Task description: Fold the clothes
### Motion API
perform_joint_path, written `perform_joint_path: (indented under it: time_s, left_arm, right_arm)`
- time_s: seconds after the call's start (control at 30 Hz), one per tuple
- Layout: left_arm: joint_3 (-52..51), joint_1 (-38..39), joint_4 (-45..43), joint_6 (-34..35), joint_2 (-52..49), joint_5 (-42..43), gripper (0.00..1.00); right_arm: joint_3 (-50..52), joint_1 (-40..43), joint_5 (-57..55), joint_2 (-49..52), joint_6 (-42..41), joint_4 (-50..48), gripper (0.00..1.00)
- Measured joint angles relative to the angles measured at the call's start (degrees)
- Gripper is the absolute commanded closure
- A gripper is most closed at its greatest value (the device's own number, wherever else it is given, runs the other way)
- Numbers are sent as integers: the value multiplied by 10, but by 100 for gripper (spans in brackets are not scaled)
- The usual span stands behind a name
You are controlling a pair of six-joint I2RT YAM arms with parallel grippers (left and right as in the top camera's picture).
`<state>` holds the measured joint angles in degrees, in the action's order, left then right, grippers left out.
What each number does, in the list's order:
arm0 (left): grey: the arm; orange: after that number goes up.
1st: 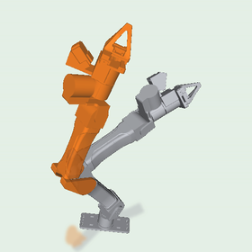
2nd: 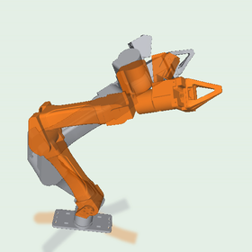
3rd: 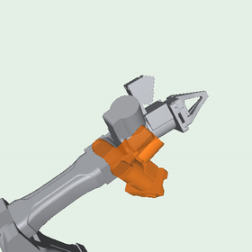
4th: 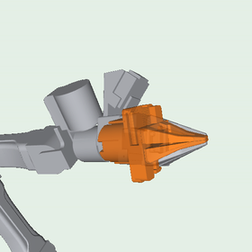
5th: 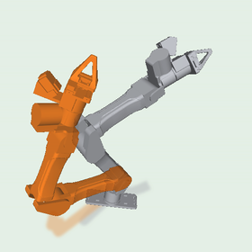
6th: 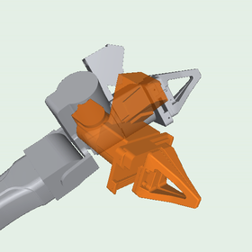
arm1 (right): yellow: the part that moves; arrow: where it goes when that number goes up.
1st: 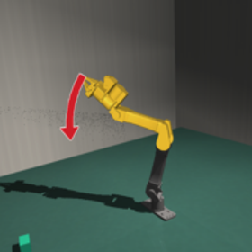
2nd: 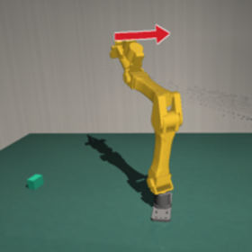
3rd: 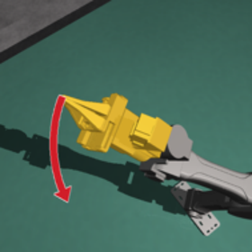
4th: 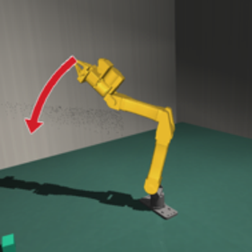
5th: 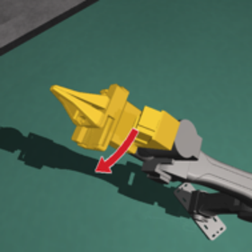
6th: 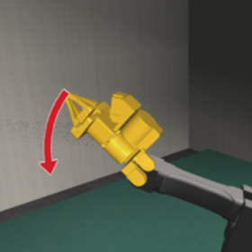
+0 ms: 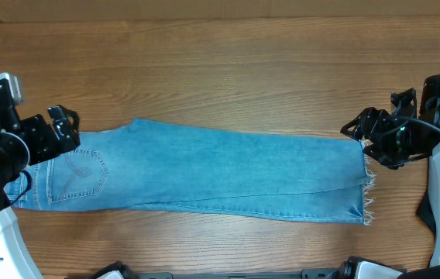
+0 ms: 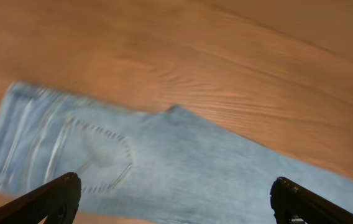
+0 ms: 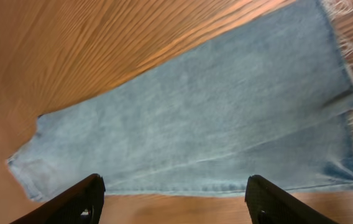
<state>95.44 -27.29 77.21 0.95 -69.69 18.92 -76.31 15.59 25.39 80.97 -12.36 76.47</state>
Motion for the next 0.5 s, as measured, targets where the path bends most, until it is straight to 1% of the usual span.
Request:
perform_joint_path:
  time_s: [0.1,0.23,0.33,0.43,0.5]
  left_arm:
    - [-16,0,-2,35,-16,-37,0]
    - [-43,0,-7,63,-63,-64,0]
    - [-52,0,-11,82,-122,-79,0]
    - [-56,0,-10,89,-183,-87,0]
    - [-58,0,-9,94,-219,-92,0]
  right_arm:
    - [23,0,-12,0,0,-36,23]
    - [85,0,-19,1,-7,-95,22]
    - [138,0,-28,3,-22,-132,23]
    - [178,0,-62,4,-52,-150,22]
    - [198,1,-93,4,-78,-158,17]
